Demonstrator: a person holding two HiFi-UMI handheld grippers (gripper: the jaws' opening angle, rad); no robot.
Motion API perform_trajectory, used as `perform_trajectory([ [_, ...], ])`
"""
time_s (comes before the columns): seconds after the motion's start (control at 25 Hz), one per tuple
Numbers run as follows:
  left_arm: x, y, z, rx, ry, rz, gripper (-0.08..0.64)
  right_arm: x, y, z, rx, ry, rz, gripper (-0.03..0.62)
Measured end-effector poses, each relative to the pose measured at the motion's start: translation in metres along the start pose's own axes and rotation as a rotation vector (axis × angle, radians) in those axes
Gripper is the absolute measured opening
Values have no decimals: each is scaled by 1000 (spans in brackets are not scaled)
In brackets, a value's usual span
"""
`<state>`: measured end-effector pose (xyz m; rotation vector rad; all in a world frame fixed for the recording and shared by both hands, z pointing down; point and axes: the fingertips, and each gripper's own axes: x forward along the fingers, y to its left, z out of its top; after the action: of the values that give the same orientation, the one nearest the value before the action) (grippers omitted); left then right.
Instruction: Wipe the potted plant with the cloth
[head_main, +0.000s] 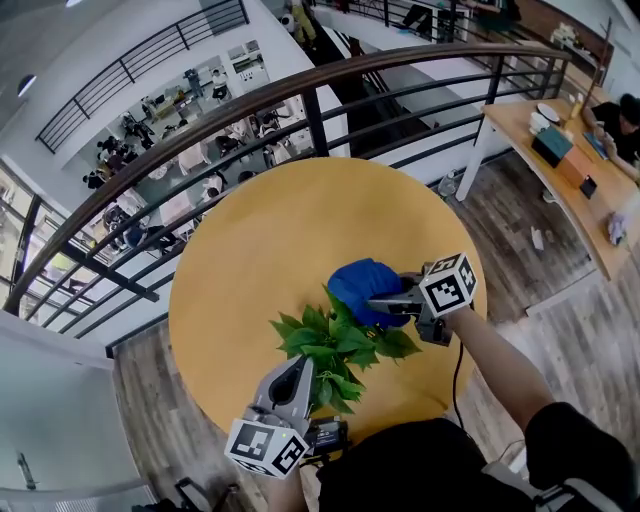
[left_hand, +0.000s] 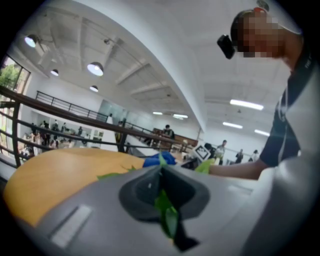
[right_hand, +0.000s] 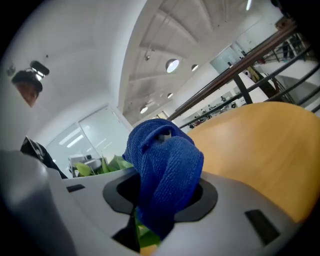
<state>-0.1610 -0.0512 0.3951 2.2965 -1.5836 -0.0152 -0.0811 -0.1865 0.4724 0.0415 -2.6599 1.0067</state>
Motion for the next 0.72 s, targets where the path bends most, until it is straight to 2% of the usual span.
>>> perform_trajectory([
  [0.12, 2, 4, -10, -33, 14, 8, -2, -1, -30, -25, -59, 99, -145, 171],
  [0.2, 5, 4, -14, -48, 19, 13, 0, -5, -47, -30, -84, 105, -207, 251],
  [0.28, 7, 5, -16, -49, 22, 19, -1, -13, -58, -21, -100, 38, -249, 253],
  [0.4, 4, 7, -17, -44, 26, 18, -2, -22, -60, -8, -117, -48, -283, 155],
  [0.48, 3, 7, -18, -45, 28, 17, -1, -28, -63, -1, -129, -74, -324, 131],
  [0.64, 4, 7, -18, -61, 26, 28, -2, -60, -74, 36, 67, -347, -293, 121],
  [0.68, 4, 8, -19, -65, 24, 30, -2, -66, -74, 42, 47, -358, -308, 121],
  [0.72, 4, 8, -19, -66, 23, 31, -2, -68, -70, 45, -19, -335, -328, 121],
])
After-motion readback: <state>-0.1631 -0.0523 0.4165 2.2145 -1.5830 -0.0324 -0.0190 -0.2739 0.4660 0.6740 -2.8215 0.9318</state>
